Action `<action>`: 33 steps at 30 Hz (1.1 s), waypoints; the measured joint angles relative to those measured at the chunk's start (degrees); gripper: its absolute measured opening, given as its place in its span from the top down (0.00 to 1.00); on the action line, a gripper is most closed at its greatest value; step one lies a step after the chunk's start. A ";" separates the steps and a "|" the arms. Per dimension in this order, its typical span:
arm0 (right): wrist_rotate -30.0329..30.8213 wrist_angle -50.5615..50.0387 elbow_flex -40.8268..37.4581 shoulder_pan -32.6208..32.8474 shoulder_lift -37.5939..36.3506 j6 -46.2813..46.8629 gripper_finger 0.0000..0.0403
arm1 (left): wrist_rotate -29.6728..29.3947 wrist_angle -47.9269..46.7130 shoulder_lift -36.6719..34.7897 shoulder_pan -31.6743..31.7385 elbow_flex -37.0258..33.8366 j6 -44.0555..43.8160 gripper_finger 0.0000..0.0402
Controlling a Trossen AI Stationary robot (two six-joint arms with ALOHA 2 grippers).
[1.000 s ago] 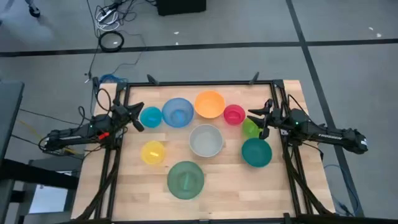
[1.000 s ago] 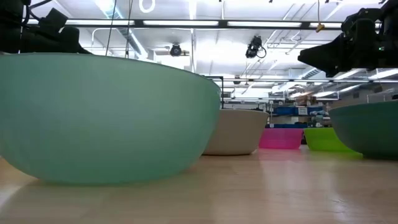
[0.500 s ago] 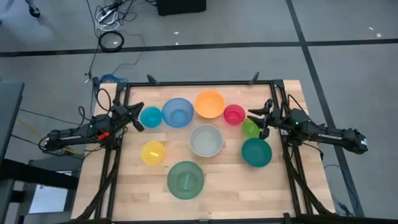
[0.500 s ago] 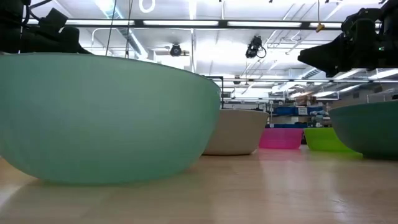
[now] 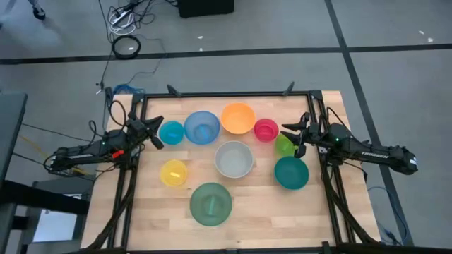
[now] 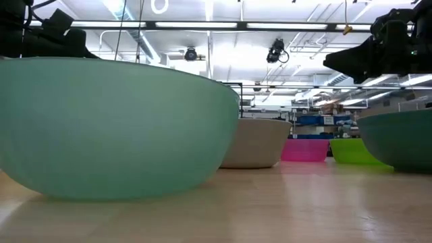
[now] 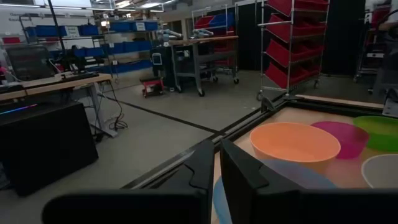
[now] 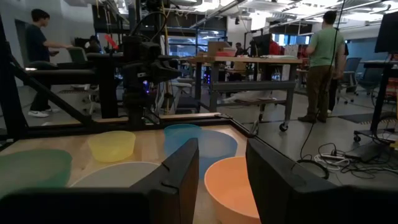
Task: Nest bowls inside each other
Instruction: Stack the dark green bowl on top of the right blue bowl
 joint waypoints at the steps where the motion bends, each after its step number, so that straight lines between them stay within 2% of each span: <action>1: 0.02 0.15 0.01 0.01 0.01 -0.01 0.70 | -0.02 0.00 0.00 -0.02 0.02 0.02 0.91; 5: -0.01 2.44 0.01 0.07 -0.02 0.48 0.70 | 0.00 0.01 0.00 -0.02 0.02 0.00 0.91; 15: -0.02 3.93 0.00 0.11 0.00 12.24 0.70 | 0.00 0.07 0.00 -0.01 0.00 -0.14 0.91; 22: 1.16 7.46 0.01 0.11 0.00 13.12 0.70 | 0.00 1.09 0.00 0.01 0.00 -7.99 0.91; 31: 2.49 7.52 0.02 0.11 0.01 10.48 0.71 | -0.10 17.49 0.00 0.00 0.00 -8.86 0.91; 33: 4.51 7.30 0.02 0.11 0.01 8.64 0.71 | -3.22 20.93 0.02 0.04 0.00 -7.65 0.91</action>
